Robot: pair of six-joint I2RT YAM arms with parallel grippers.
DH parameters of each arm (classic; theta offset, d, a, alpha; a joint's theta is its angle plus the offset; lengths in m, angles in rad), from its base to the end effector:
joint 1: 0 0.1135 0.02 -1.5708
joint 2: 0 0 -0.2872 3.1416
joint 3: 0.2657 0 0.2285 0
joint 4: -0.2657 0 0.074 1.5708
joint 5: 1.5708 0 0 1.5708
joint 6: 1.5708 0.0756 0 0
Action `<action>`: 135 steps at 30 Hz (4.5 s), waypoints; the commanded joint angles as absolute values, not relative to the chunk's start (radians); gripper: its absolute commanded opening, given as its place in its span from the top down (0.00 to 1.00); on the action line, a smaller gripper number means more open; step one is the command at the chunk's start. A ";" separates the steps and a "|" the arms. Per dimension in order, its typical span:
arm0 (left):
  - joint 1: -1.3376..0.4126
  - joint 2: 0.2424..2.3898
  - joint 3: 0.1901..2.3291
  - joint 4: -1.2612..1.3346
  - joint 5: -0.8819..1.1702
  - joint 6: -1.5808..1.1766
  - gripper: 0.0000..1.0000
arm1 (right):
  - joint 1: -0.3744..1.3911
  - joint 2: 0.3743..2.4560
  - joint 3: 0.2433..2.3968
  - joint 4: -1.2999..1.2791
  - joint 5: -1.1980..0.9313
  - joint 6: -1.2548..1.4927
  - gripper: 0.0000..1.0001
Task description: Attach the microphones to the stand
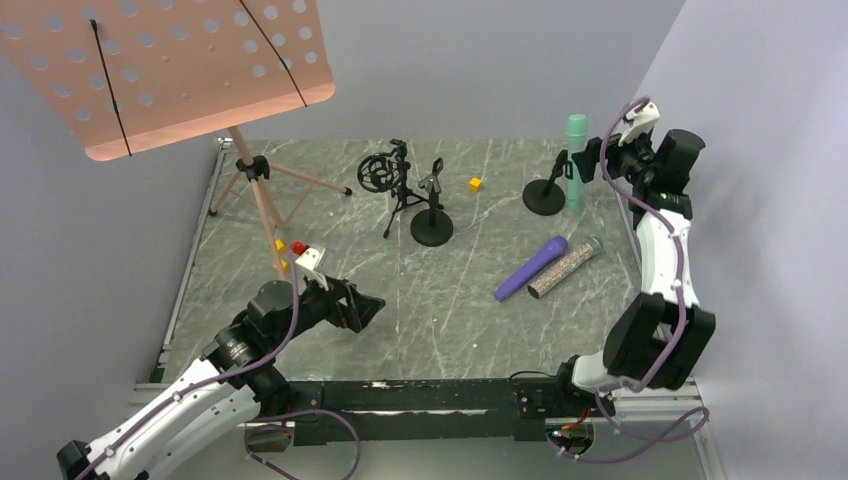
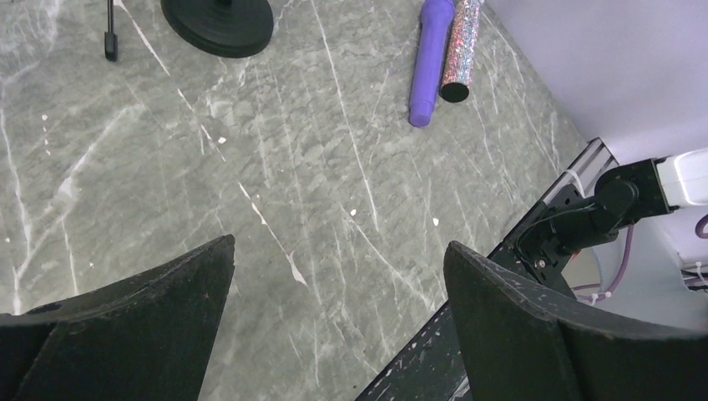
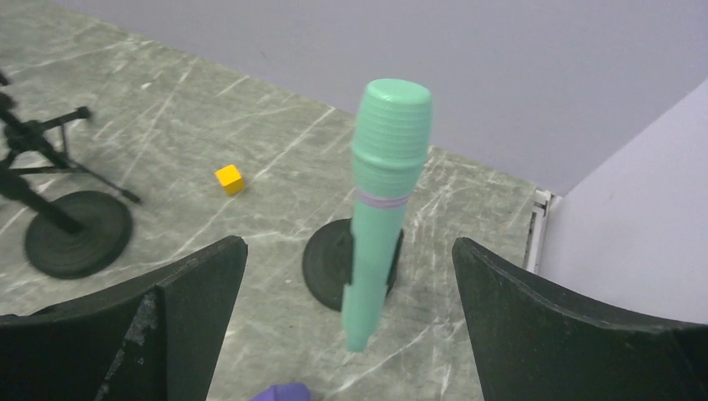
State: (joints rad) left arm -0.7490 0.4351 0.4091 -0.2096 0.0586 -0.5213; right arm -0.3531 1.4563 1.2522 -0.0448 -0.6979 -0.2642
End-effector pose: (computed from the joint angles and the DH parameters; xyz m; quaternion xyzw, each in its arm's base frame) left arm 0.0899 -0.0896 0.2539 0.1072 0.7778 -0.3857 0.4845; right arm 0.3387 -0.0731 0.3804 -0.1767 0.7504 0.0819 0.6316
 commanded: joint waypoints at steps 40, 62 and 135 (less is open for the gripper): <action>-0.400 1.115 0.837 0.197 -0.021 -0.968 0.09 | -0.299 1.088 0.877 -0.291 -1.275 -0.232 0.00; -0.349 1.259 0.884 0.241 0.011 -1.058 0.50 | -0.296 1.100 0.882 -0.311 -1.273 -0.254 0.00; -0.329 0.943 0.627 0.348 -0.099 -1.451 1.00 | -0.293 1.106 0.884 -0.327 -1.263 -0.276 0.00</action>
State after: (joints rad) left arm -0.3248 1.0401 0.6373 0.3035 -0.0841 -1.3922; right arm -0.2981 1.1107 0.8707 -0.3435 -1.2400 -0.2550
